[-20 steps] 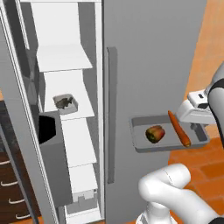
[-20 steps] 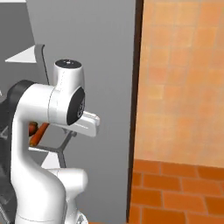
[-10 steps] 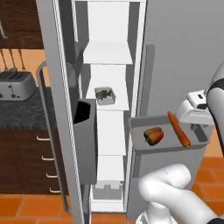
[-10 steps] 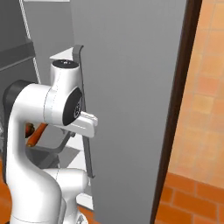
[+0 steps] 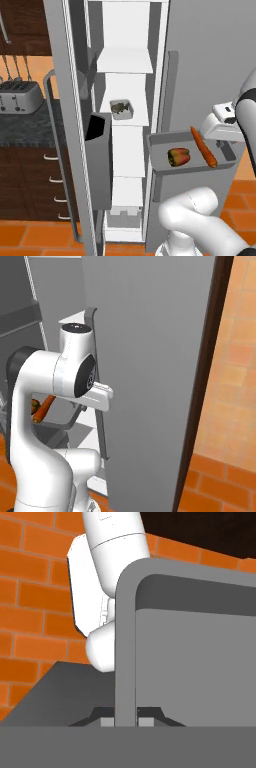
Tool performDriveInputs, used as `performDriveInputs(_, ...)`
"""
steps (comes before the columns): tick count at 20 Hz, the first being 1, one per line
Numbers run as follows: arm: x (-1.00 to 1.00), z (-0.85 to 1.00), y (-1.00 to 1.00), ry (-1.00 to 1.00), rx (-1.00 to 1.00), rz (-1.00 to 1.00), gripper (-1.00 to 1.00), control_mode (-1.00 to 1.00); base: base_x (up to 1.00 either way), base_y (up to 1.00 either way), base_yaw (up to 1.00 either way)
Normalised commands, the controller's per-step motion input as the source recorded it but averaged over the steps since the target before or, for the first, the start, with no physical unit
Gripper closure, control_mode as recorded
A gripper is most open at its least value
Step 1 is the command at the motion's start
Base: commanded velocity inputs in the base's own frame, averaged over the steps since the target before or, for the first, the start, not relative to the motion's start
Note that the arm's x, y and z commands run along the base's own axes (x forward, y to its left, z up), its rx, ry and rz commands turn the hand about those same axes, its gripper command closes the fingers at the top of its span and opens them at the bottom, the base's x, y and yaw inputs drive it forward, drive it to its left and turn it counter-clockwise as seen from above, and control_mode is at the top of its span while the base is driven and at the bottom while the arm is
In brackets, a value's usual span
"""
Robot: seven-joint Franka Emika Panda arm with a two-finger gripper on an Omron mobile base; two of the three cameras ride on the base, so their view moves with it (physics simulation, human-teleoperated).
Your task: Take the meat container that has the fish and place it on the second highest rack of the freezer. Then take the vegetable container that has the carrot and bell pepper and place it on the highest rack of the freezer.
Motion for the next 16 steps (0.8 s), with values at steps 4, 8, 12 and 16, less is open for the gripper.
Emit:
performDriveInputs(4, 0.0, 0.0, 0.0, 0.0, 0.0, 0.0, 1.0, 1.0, -0.02, 0.33, -0.04)
performDriveInputs(8, 0.0, 0.0, 0.0, 0.0, 0.0, 0.0, 1.0, 1.0, 0.05, 0.26, -0.03)
performDriveInputs(12, 0.0, 0.0, 0.0, 0.0, 0.0, 0.0, 1.0, 1.0, 0.15, 0.03, -0.08)
performDriveInputs(16, 0.0, 0.0, 0.0, 0.0, 0.0, 0.0, 1.0, 1.0, 0.42, 0.0, -0.07)
